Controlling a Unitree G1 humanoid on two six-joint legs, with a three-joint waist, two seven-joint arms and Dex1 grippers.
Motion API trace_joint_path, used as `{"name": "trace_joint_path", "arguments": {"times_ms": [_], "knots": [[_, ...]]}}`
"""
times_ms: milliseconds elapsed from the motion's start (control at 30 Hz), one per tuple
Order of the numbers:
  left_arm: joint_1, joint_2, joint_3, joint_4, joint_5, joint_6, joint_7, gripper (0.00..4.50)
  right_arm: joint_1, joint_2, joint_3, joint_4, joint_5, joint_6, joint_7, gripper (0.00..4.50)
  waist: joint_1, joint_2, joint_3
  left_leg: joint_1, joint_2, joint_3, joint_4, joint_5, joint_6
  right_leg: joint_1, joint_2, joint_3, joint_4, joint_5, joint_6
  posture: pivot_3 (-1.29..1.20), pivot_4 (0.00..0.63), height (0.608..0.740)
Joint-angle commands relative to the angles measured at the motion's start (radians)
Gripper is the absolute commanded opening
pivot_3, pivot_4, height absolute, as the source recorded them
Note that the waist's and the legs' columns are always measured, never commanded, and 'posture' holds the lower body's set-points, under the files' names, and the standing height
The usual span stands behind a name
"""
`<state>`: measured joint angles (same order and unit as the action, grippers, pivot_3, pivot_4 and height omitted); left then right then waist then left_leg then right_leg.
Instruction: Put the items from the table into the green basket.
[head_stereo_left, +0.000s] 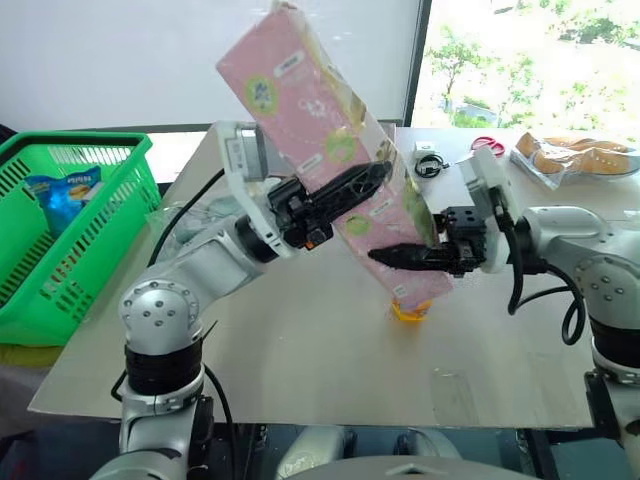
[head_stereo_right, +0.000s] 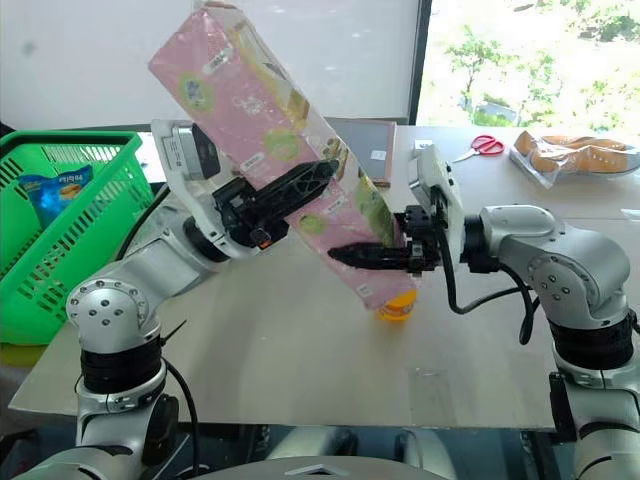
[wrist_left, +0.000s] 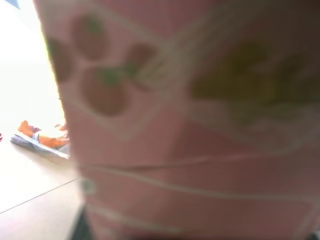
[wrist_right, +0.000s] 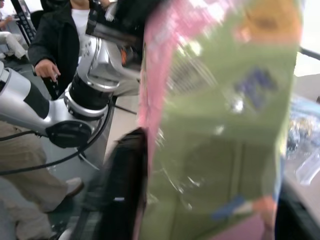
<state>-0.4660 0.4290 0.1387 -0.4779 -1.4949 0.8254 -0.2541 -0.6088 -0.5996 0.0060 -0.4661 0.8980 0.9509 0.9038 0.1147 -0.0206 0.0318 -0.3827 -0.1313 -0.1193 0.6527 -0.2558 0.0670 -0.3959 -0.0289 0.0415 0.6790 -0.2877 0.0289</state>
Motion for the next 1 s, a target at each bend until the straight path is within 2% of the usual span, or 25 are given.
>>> {"name": "trace_joint_path", "arguments": {"times_ms": [33, 67, 333, 400, 533, 700, 800, 1000], "knots": [[-0.022, 0.005, 0.025, -0.005, 0.032, -0.043, 0.012, 0.49, 0.011, -0.007, -0.011, -0.031, -0.020, -0.058, -0.002, 3.95, 0.001, -0.001, 0.000, 0.000, 0.000, 0.000, 0.000, 0.000, 0.000, 0.000, 0.000, 0.000, 0.000, 0.000, 0.000, 0.13, 0.000, 0.740], [-0.029, 0.010, 0.034, 0.002, 0.042, -0.049, 0.016, 0.46, 0.016, -0.008, -0.012, -0.034, -0.034, -0.073, -0.010, 4.40, 0.002, -0.001, -0.001, 0.000, 0.000, 0.000, 0.000, 0.000, 0.000, 0.000, 0.000, 0.000, 0.000, 0.000, 0.000, 0.13, 0.000, 0.740], [-0.060, 0.185, 0.204, 0.142, 0.147, -0.082, 0.000, 0.46, 0.078, -0.068, -0.089, -0.072, -0.141, -0.191, -0.064, 4.40, 0.001, -0.001, -0.001, 0.000, 0.000, 0.000, -0.001, 0.000, 0.000, -0.001, 0.001, 0.000, 0.000, 0.000, 0.000, 0.13, 0.000, 0.740], [-0.081, 0.223, 0.222, 0.195, 0.263, -0.126, 0.021, 0.46, 0.111, -0.093, -0.118, -0.110, -0.138, -0.207, -0.065, 4.40, 0.003, -0.001, -0.001, 0.000, 0.000, 0.000, -0.001, 0.000, 0.000, -0.001, 0.001, 0.000, 0.000, 0.000, 0.000, 0.13, 0.000, 0.740], [-0.138, 0.309, 0.200, 0.348, 0.591, -0.268, 0.046, 0.46, 0.143, -0.128, -0.120, -0.165, -0.172, -0.226, -0.100, 4.40, 0.008, -0.001, -0.001, 0.000, 0.000, 0.000, -0.001, 0.000, 0.000, 0.000, 0.001, 0.000, -0.001, 0.000, 0.000, 0.13, 0.000, 0.740], [-0.254, 0.396, 0.196, 0.554, 0.888, -0.450, 0.056, 0.46, 0.127, -0.087, -0.111, -0.178, -0.133, -0.199, -0.173, 4.40, 0.007, -0.004, 0.000, 0.000, 0.000, 0.000, -0.002, 0.000, -0.001, -0.001, 0.001, 0.000, -0.001, 0.000, 0.000, 0.12, 0.005, 0.740], [-0.302, 0.476, 0.147, 0.664, 1.070, -0.554, 0.032, 0.46, 0.112, -0.065, -0.096, -0.182, -0.114, -0.200, -0.183, 4.40, 0.006, -0.004, 0.000, -0.001, 0.000, 0.000, -0.002, 0.000, 0.000, -0.002, 0.001, 0.000, -0.001, 0.000, 0.000, 0.12, 0.009, 0.740], [-0.425, 0.592, 0.095, 1.002, 1.307, -0.760, 0.014, 0.46, 0.063, -0.023, -0.058, -0.160, -0.092, -0.195, -0.193, 4.40, 0.005, -0.005, 0.000, -0.001, 0.000, 0.000, -0.004, 0.000, 0.000, -0.002, 0.001, 0.000, -0.001, 0.000, 0.000, 0.12, 0.014, 0.740]]}}
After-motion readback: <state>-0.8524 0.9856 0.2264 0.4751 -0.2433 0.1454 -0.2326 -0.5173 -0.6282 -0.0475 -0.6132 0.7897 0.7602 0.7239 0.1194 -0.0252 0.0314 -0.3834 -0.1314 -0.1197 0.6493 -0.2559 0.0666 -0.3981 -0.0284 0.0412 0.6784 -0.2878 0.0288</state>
